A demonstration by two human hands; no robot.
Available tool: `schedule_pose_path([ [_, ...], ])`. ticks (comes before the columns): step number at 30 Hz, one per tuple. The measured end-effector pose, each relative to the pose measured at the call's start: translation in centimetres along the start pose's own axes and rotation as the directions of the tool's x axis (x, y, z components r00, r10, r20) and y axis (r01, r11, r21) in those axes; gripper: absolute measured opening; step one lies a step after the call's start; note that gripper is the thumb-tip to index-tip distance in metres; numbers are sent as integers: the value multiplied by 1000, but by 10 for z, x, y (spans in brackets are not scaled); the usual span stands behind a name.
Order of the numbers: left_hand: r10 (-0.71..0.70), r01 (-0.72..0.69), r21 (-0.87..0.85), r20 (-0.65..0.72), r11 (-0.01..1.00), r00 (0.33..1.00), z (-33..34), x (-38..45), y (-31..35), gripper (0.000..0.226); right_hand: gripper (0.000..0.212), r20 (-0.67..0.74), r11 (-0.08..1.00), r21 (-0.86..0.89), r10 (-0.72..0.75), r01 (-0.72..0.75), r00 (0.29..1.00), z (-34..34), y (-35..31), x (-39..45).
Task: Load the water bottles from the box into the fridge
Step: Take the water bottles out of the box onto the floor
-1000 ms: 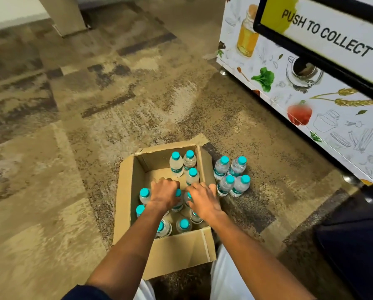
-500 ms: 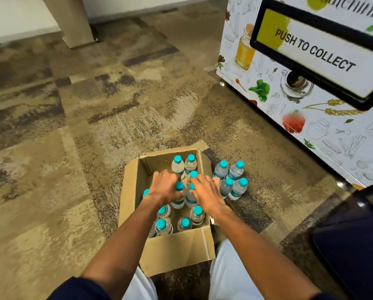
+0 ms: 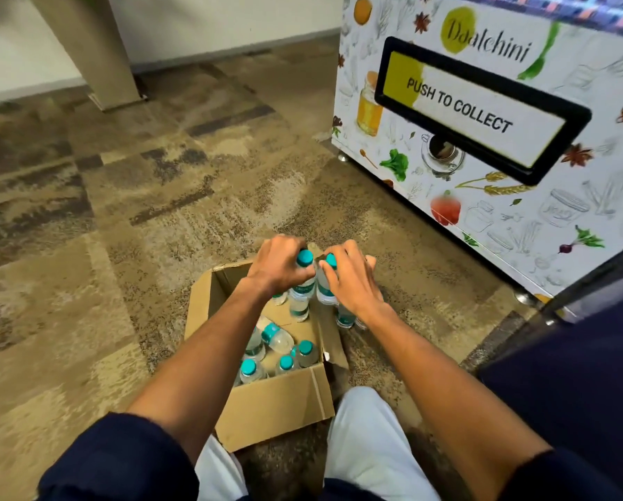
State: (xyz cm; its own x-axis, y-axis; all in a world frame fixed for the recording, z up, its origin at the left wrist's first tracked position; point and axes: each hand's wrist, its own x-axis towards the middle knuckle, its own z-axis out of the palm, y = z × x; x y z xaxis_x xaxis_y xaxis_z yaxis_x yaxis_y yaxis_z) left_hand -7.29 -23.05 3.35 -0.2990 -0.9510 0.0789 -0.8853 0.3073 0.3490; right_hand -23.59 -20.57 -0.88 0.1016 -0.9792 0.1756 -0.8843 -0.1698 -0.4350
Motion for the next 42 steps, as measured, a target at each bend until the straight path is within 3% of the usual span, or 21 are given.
schedule_pose_path([
  [7, 91, -93, 23, 89, 995, 992, 39, 9, 46, 42, 26, -91, 992, -60, 102, -107, 991, -13, 54, -21],
  [12, 129, -150, 126, 162, 981, 978, 84, 7, 68, 33, 31, -39, 977, -117, 176, -179, 984, 2, 91, -45],
  [19, 76, -127, 174, 273, 976, 959, 139, 6, 71, 32, 29, 43, 957, -95, 280, -275, 959, 40, 127, -66],
  [32, 34, -109, 197, 353, 974, 935, 191, 5, 56, 39, 28, 150, 934, -132, 349, -331, 925, 81, 141, -77],
  [42, -25, -69, 221, 395, 973, 918, 180, 7, 61, 48, 28, 105, 930, -179, 344, -322, 933, 68, 133, -62],
])
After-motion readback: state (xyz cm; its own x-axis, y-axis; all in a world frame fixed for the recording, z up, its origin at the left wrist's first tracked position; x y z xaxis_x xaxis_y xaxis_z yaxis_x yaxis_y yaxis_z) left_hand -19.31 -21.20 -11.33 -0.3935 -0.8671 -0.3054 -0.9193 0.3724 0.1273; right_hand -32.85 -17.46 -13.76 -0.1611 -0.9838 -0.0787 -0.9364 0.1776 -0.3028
